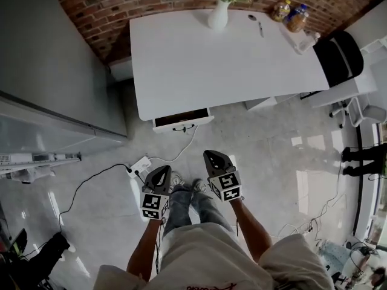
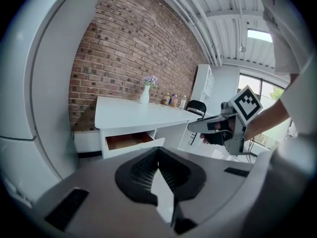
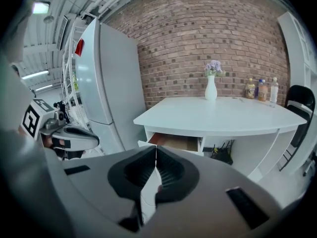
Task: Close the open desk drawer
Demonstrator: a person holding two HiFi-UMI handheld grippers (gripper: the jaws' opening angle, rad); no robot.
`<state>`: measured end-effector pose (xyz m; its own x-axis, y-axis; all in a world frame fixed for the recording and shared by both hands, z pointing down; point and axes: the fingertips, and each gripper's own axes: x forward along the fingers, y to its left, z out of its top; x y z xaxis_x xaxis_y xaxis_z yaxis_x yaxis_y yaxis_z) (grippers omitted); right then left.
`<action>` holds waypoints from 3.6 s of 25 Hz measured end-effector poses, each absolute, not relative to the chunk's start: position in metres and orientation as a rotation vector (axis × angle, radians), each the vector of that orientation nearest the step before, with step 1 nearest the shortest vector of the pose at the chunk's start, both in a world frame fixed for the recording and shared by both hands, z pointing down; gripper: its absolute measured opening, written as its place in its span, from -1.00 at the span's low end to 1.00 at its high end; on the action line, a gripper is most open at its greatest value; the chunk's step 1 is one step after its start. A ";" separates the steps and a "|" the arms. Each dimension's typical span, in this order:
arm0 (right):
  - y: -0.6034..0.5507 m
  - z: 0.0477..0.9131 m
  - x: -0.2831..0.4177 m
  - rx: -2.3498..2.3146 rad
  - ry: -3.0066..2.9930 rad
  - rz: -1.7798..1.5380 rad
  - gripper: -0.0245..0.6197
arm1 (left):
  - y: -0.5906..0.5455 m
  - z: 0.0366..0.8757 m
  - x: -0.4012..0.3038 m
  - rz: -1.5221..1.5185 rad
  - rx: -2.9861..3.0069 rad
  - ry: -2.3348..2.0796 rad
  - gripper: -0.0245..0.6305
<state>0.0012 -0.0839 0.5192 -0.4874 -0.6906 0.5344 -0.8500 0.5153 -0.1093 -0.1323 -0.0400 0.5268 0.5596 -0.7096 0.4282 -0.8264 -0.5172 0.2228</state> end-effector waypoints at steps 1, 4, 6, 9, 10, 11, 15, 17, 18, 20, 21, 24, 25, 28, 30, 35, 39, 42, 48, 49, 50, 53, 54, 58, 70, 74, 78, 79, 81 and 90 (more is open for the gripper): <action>-0.086 0.524 0.001 1.253 -2.340 0.519 -0.87 | -0.042 0.532 -0.131 0.405 2.392 -1.247 -0.89; -0.092 0.542 0.006 1.217 -2.344 0.536 -0.87 | -0.051 0.543 -0.122 0.406 2.378 -1.267 -0.89; -0.092 0.555 0.012 1.208 -2.343 0.554 -0.87 | -0.053 0.552 -0.115 0.411 2.370 -1.282 -0.89; -0.088 0.575 0.022 1.213 -2.343 0.603 -0.87 | -0.053 0.564 -0.107 0.432 2.367 -1.291 -0.89; -0.085 0.581 0.024 1.209 -2.339 0.613 -0.87 | -0.052 0.568 -0.105 0.437 2.360 -1.296 -0.89; -0.081 0.588 0.027 1.203 -2.333 0.622 -0.87 | -0.051 0.572 -0.104 0.440 2.352 -1.301 -0.89; -0.071 0.610 0.032 1.190 -2.316 0.664 -0.87 | -0.047 0.591 -0.102 0.449 2.318 -1.315 -0.89; -0.069 0.620 0.037 1.201 -2.310 0.693 -0.87 | -0.048 0.602 -0.098 0.439 2.306 -1.315 -0.89; -0.070 0.625 0.040 1.213 -2.306 0.707 -0.87 | -0.050 0.607 -0.096 0.432 2.304 -1.313 -0.89; -0.070 0.632 0.042 1.238 -2.299 0.731 -0.87 | -0.054 0.616 -0.094 0.421 2.301 -1.309 -0.89; -0.070 0.636 0.041 1.249 -2.299 0.743 -0.87 | -0.055 0.620 -0.094 0.418 2.298 -1.310 -0.89; -0.072 0.649 0.043 1.281 -2.303 0.776 -0.87 | -0.060 0.635 -0.094 0.410 2.289 -1.318 -0.89; -0.071 0.653 0.044 1.291 -2.302 0.787 -0.87 | -0.061 0.640 -0.093 0.406 2.284 -1.321 -0.89; -0.067 0.668 0.044 1.307 -2.291 0.832 -0.87 | -0.062 0.654 -0.096 0.400 2.259 -1.329 -0.89; -0.065 0.681 0.044 1.319 -2.274 0.867 -0.87 | -0.062 0.664 -0.099 0.403 2.243 -1.332 -0.89; -0.061 0.710 0.040 1.309 -2.234 0.926 -0.87 | -0.065 0.680 -0.107 0.405 2.222 -1.339 -0.89; -0.067 0.721 0.038 1.345 -2.262 1.176 -0.87 | -0.073 0.686 -0.108 0.171 2.151 -1.273 -0.89; -0.080 0.720 0.036 1.394 -2.317 1.729 -0.87 | -0.086 0.680 -0.112 -0.240 2.006 -1.143 -0.89; -0.105 0.721 0.045 1.378 -2.371 2.334 -0.68 | -0.112 0.677 -0.128 -0.650 1.768 -1.035 -0.66; -0.107 0.725 0.046 1.368 -2.371 2.342 -0.54 | -0.116 0.677 -0.130 -0.693 1.740 -1.028 -0.40; -0.109 0.728 0.045 1.362 -2.369 2.338 -0.43 | -0.119 0.679 -0.129 -0.698 1.733 -1.021 -0.34; -0.117 0.739 0.042 1.368 -2.341 2.333 -0.34 | -0.118 0.701 -0.125 -0.597 1.730 -1.015 -0.33; -0.120 0.743 0.041 1.373 -2.328 2.332 -0.34 | -0.117 0.709 -0.124 -0.571 1.718 -1.022 -0.33; -0.137 0.753 0.038 1.372 -2.314 2.300 -0.34 | -0.124 0.730 -0.120 -0.524 1.683 -1.029 -0.34; -0.213 0.761 0.011 1.288 -2.356 2.268 -0.38 | -0.192 0.744 -0.113 -0.503 1.686 -1.004 -0.35; -0.219 0.760 0.004 1.227 -2.381 2.271 -0.43 | -0.197 0.748 -0.113 -0.514 1.667 -1.005 -0.37; -0.223 0.756 0.000 1.188 -2.415 2.250 -0.45 | -0.201 0.753 -0.114 -0.520 1.655 -0.998 -0.43; -0.224 0.754 -0.003 1.172 -2.429 2.250 -0.45 | -0.202 0.755 -0.114 -0.520 1.647 -0.994 -0.46; -0.225 0.751 -0.005 1.154 -2.451 2.246 -0.48 | -0.202 0.760 -0.115 -0.517 1.631 -0.989 -0.50; -0.224 0.757 -0.002 1.182 -2.451 2.188 -0.73 | -0.210 0.763 -0.108 -0.542 1.633 -0.928 -0.64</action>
<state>-0.0019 -0.2240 0.7565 -0.7174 -0.6753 0.1711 -0.2464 0.0162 -0.9690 -0.1079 -0.2099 0.7626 0.5848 -0.8020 0.1215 -0.2880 -0.0653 0.9554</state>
